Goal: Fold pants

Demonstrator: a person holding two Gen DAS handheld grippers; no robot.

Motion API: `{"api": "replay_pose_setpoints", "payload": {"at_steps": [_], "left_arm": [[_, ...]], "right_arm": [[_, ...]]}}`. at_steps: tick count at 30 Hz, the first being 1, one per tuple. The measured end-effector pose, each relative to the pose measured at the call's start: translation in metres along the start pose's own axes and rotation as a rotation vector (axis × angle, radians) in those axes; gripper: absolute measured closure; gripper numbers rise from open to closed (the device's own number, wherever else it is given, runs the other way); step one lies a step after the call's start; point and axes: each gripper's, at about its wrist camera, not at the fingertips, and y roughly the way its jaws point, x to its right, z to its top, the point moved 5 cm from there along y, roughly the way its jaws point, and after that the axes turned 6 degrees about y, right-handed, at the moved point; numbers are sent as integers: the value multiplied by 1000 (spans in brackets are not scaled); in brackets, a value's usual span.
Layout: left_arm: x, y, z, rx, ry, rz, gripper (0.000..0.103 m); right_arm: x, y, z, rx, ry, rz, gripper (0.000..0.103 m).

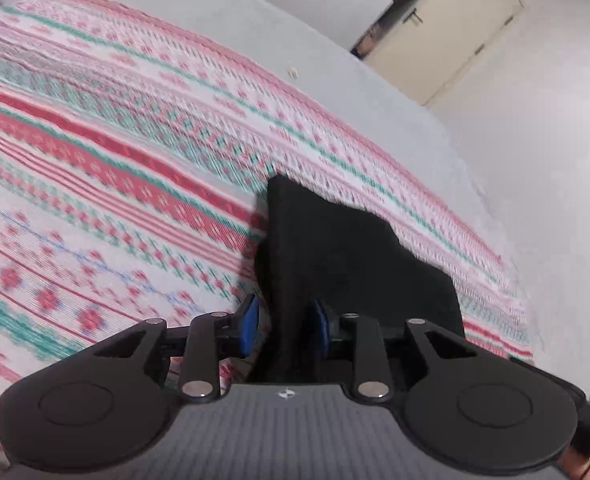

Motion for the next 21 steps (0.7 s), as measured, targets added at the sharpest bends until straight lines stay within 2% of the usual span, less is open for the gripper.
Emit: {"api": "replay_pose_setpoints", "payload": {"at_steps": [2,6,9,12,15,18,21], "left_arm": [[4,-13,4,30,33,18,44],[24,-33,3,80,120,12,44],[46,-40,-7,97,231,5,44],[58,-41,-20,77,293,-9,44],[57,-28,-32,40,319,15,44],[47,-9,-41,7,344,66,44],[41,1,-46,-7,353,93,44]], "right_arm": [[0,-10,3,6,7,-18,82],[-11,-34,9,41,-34,-1,79],[-20,-49,6,42,-47,45,70],[-29,-50,-2,8,-92,49,69],[-34,-45,-16,-45,-109,53,69],[-28,-36,-26,-110,-72,30,63],[-16,-24,-35,-158,-25,9,63]]}}
